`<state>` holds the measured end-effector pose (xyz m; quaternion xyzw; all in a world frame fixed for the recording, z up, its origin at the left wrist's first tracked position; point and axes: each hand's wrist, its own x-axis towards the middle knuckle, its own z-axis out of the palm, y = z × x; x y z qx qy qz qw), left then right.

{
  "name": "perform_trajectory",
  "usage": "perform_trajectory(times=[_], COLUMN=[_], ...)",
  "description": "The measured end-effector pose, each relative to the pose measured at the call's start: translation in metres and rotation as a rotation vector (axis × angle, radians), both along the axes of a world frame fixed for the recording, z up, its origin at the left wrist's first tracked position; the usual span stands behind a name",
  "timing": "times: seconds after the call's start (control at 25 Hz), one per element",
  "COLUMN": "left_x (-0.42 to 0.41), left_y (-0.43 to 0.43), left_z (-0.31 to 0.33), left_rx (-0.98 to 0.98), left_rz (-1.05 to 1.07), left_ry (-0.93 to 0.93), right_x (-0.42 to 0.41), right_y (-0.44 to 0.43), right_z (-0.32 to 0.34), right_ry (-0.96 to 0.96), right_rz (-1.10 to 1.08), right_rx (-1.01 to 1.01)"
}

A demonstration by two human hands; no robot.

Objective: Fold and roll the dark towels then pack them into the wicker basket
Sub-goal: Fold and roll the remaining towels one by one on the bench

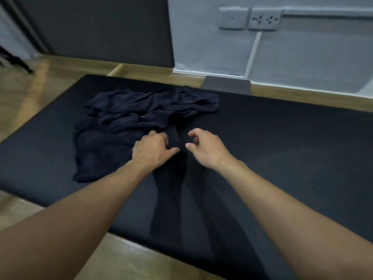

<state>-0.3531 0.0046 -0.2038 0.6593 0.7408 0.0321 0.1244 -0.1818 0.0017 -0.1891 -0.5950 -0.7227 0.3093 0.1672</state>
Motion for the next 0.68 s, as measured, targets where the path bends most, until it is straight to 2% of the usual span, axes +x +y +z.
perform_trajectory(times=[0.12, 0.2, 0.28, 0.36, 0.44, 0.52, 0.56, 0.64, 0.68], left_x=[-0.049, -0.060, -0.057, -0.053, -0.047, -0.040, -0.037, -0.030, -0.026], left_y=[-0.023, -0.029, -0.029, -0.027, -0.028, -0.028, -0.026, -0.019, -0.015], left_z=[-0.004, -0.010, -0.014, -0.014, -0.010, -0.001, 0.007, 0.031, 0.044], left_rx=[-0.197, -0.179, -0.134, -0.131, -0.145, -0.098, -0.029, 0.159, 0.251], left_rz=[0.049, -0.052, -0.146, -0.184, -0.179, -0.178, -0.165, -0.074, -0.026], left_ry=[0.152, 0.275, 0.370, 0.392, 0.374, 0.293, 0.200, -0.100, -0.252], right_x=[-0.048, -0.067, -0.073, -0.072, -0.064, -0.054, -0.049, -0.034, -0.024], right_y=[0.006, 0.007, 0.008, 0.008, 0.007, 0.005, 0.006, 0.013, 0.020], right_z=[-0.017, -0.030, -0.040, -0.046, -0.049, -0.043, -0.035, -0.010, 0.005], right_ry=[-0.124, -0.348, -0.568, -0.641, -0.550, -0.380, -0.245, 0.042, 0.146], right_rz=[0.255, 0.373, 0.419, 0.438, 0.420, 0.332, 0.247, 0.073, 0.008], right_rx=[-0.143, -0.132, 0.092, 0.328, 0.407, 0.385, 0.335, 0.208, 0.230])
